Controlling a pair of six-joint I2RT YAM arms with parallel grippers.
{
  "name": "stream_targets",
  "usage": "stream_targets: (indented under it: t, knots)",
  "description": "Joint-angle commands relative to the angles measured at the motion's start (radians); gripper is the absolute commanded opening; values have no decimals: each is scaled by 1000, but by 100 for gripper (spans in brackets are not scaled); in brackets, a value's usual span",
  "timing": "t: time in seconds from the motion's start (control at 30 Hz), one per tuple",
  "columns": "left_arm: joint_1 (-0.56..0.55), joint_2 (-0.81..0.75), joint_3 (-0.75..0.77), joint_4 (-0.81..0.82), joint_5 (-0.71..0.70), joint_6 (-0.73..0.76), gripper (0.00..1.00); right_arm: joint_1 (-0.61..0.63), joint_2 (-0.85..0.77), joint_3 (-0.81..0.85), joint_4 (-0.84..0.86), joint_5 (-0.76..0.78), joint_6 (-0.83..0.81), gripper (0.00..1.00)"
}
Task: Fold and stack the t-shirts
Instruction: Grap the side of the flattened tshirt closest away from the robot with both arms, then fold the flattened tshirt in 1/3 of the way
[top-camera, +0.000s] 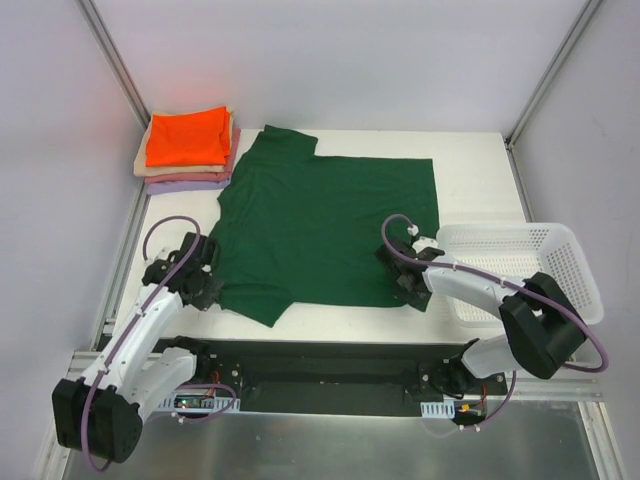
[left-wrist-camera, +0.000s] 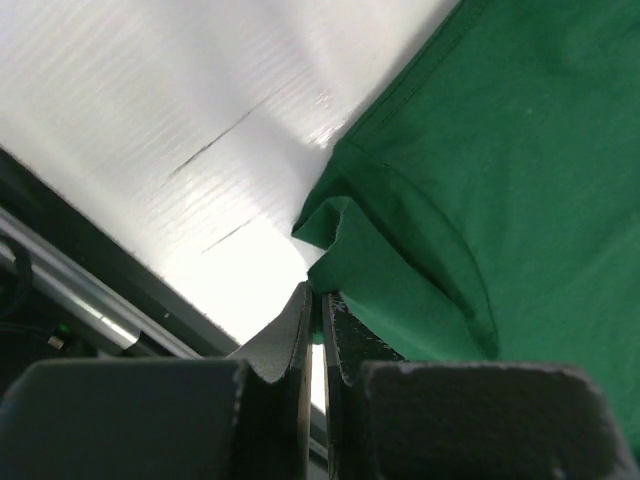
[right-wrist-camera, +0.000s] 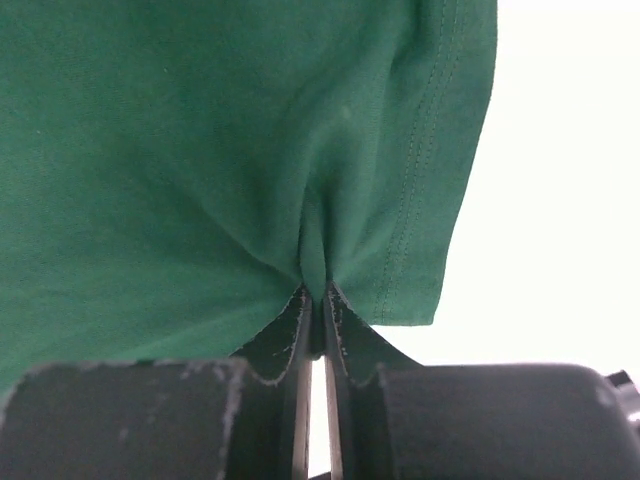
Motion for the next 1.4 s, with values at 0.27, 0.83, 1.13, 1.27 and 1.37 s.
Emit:
stream_targets:
  t: [0.27, 0.83, 1.13, 1.27, 1.37]
  knots:
    - [9, -237, -133, -147, 184, -49, 0, 47, -49, -16, -233, -50, -65, 9]
    - [0, 50, 164, 192, 185, 53, 0, -16, 16, 196, -275, 13, -183, 10]
    - [0, 282, 364, 282, 88, 90, 0, -122, 90, 340, -293, 17, -309, 11]
    - [0, 404, 456, 308, 95, 129, 0, -163, 131, 397, -292, 1, -368, 11]
    - [0, 501, 542, 318, 95, 159, 0, -186, 165, 435, -273, -22, -411, 11]
